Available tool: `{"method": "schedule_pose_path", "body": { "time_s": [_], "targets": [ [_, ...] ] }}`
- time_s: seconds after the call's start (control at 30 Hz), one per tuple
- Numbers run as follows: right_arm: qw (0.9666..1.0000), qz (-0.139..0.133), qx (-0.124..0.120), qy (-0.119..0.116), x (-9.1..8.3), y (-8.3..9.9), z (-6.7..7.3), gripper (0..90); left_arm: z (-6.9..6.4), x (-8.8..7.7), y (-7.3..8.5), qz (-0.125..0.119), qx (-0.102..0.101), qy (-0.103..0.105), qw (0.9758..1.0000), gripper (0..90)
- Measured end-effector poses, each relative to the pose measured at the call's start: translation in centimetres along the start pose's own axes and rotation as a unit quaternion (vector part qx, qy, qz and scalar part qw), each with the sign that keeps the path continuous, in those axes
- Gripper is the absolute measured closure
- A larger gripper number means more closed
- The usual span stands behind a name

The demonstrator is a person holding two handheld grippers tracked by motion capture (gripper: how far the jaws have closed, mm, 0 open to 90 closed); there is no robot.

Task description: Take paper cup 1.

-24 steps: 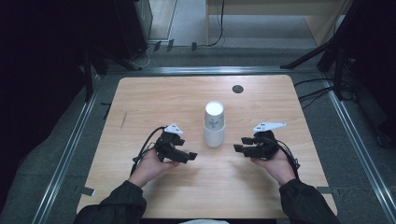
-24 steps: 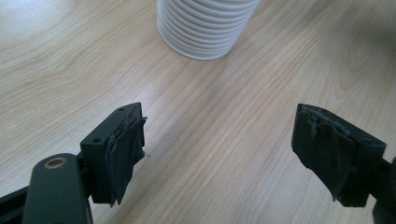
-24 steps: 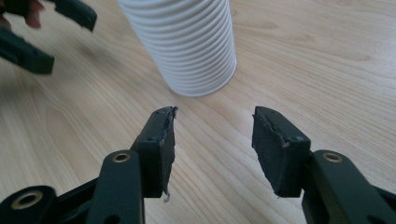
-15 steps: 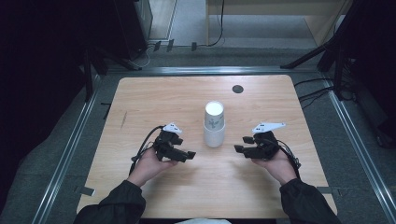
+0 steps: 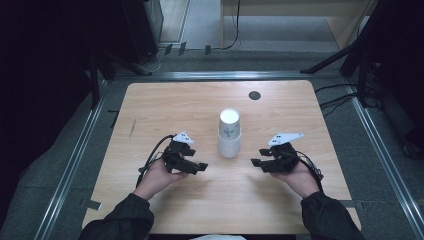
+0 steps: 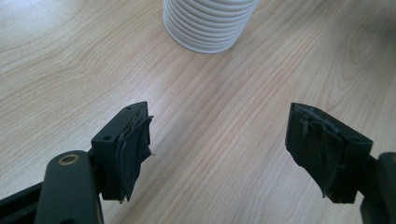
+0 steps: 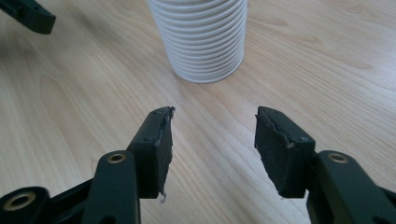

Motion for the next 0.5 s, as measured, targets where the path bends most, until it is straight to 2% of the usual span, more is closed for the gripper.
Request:
{"method": "schedule_pose_path", "body": {
  "time_s": [0.1, 0.33, 0.5],
  "targets": [
    [0.9999, 0.002, -0.008, -0.008, -0.2, 0.0, 0.4, 44.1, -0.1, 0.1, 0.0, 0.005, 0.005, -0.001, 1.0, 21.9],
    [0.9996, -0.002, -0.029, -0.004, -0.9, -0.2, 0.8, 44.5, -0.5, 0.2, 0.2, 0.016, 0.016, -0.003, 0.9997, 22.0],
    [0.9999, 0.007, -0.01, -0.009, -1.4, -0.6, 0.3, 44.5, -0.7, 0.2, 0.3, 0.02, 0.017, -0.001, 0.9997, 21.9]
  ]
}}
Point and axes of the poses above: each handheld gripper's, and its own axes: x roughly forward along the jaws, y roughly out of its underside, z roughly to its left, the point moved 5 cm from there along x, roughly forward along the jaws, and after that the axes turned 13 degrees about z, right-handed, at the moved point
